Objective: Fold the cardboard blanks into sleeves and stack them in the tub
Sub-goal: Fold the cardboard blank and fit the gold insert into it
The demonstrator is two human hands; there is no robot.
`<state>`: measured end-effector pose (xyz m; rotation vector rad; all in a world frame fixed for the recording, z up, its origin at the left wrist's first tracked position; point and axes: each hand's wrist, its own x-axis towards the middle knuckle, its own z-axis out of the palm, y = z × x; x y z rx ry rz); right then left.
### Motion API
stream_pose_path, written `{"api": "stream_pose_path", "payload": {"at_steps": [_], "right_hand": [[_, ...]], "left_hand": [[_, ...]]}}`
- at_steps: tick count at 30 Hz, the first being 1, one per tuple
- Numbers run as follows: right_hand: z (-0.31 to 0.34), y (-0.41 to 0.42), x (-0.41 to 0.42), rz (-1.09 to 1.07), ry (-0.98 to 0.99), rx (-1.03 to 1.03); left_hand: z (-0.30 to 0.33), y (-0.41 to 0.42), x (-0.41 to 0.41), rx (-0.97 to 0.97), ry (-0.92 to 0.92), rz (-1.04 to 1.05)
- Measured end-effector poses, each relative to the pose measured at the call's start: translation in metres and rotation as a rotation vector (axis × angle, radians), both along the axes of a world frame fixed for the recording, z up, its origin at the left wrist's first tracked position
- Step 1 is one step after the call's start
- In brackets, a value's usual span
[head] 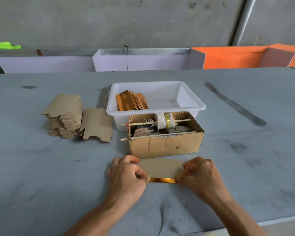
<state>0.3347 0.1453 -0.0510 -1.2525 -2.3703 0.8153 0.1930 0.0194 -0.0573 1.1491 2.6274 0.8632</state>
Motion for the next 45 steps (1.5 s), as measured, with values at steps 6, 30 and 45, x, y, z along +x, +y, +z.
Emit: {"api": "stream_pose_path", "payload": {"at_steps": [6,30,45], "right_hand": [[0.001,0.003,-0.001,-0.014,-0.044,-0.026],[0.002,-0.009,0.002,-0.09,0.084,-0.098],[-0.015,-0.05,-0.002,0.335,0.253,0.768]], "left_hand": [[0.001,-0.002,-0.001,-0.005,-0.045,0.071],[0.0,-0.007,0.016,0.247,0.347,-0.272],[0.008,-0.013,0.034,0.092,0.58,-0.415]]}}
